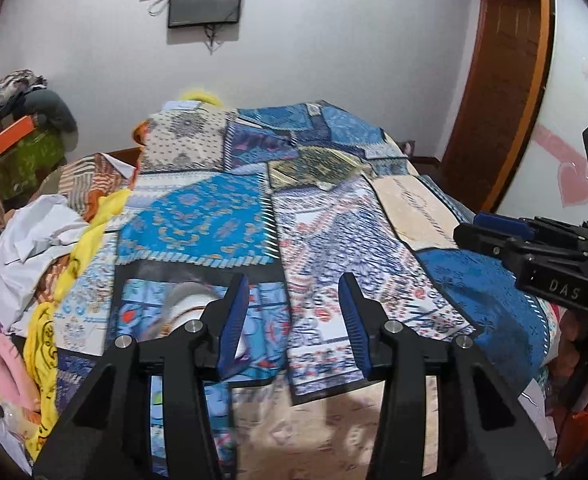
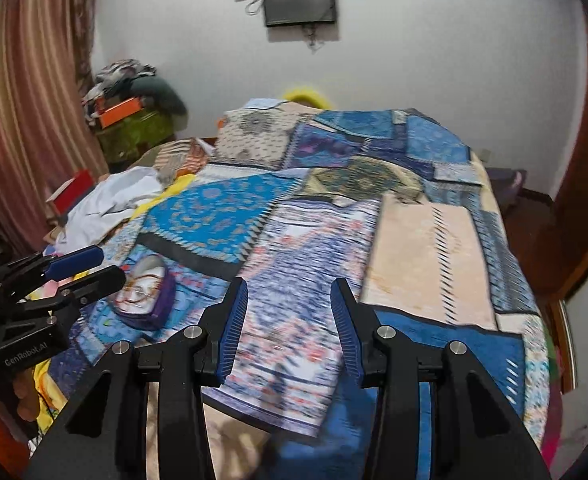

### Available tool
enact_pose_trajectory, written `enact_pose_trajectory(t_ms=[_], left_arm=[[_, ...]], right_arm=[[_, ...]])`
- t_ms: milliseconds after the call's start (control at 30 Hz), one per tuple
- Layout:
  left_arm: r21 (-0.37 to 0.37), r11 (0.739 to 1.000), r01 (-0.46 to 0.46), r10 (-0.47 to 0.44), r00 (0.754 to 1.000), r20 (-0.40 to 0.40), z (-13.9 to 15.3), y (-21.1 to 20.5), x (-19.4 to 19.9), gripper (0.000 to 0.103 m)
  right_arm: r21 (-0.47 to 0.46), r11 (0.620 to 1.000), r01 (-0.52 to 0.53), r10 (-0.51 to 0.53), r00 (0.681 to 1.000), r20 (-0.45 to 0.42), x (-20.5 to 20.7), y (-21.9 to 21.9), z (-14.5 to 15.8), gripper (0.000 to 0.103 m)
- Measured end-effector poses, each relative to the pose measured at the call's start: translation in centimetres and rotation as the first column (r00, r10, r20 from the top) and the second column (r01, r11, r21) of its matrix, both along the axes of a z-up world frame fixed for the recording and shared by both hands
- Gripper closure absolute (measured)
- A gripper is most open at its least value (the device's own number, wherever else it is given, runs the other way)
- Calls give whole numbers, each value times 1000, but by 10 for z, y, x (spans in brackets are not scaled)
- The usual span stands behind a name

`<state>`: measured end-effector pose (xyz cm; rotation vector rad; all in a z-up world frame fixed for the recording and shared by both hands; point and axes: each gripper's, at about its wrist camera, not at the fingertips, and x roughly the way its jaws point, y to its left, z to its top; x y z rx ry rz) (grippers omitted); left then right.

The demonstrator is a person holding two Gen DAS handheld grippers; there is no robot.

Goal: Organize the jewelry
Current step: 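Open both tools and withdraw them from the heart box, then grasp a gold ring with the left tool while the right tool grasps a silver ring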

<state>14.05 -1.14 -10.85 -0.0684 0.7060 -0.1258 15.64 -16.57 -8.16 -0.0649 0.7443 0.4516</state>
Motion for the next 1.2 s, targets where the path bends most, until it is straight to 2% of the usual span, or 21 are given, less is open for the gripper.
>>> enact_pose_trajectory(t_ms=[267, 533, 667, 767, 833, 900, 1200], left_arm=[[17, 998, 63, -61, 994, -90, -26, -35, 15, 58], [-4, 992, 128, -126, 973, -195, -60, -55, 23, 58], [-46, 989, 137, -144, 965, -219, -71, -56, 27, 58], [-81, 987, 137, -152, 962, -225, -77, -54, 31, 59], [-88, 987, 136, -152, 963, -222, -78, -53, 32, 65], [-82, 988, 131, -146, 965, -219, -79, -52, 32, 78], [-65, 991, 114, -124, 976, -180, -70, -40, 19, 78]], right_arm=[[11, 999, 46, -45, 998, -47, 3, -34, -15, 64], [22, 1000, 19, -16, 994, -113, 7, -34, -38, 64], [20, 1000, -7, 10, 991, -133, 6, -30, -45, 64], [22, 999, -23, 26, 990, -140, 4, -27, -48, 64], [23, 999, -30, 33, 989, -144, 4, -23, -49, 64], [27, 999, -42, 45, 988, -150, 3, -19, -51, 64], [32, 993, -118, 122, 977, -177, -4, 7, -56, 64]])
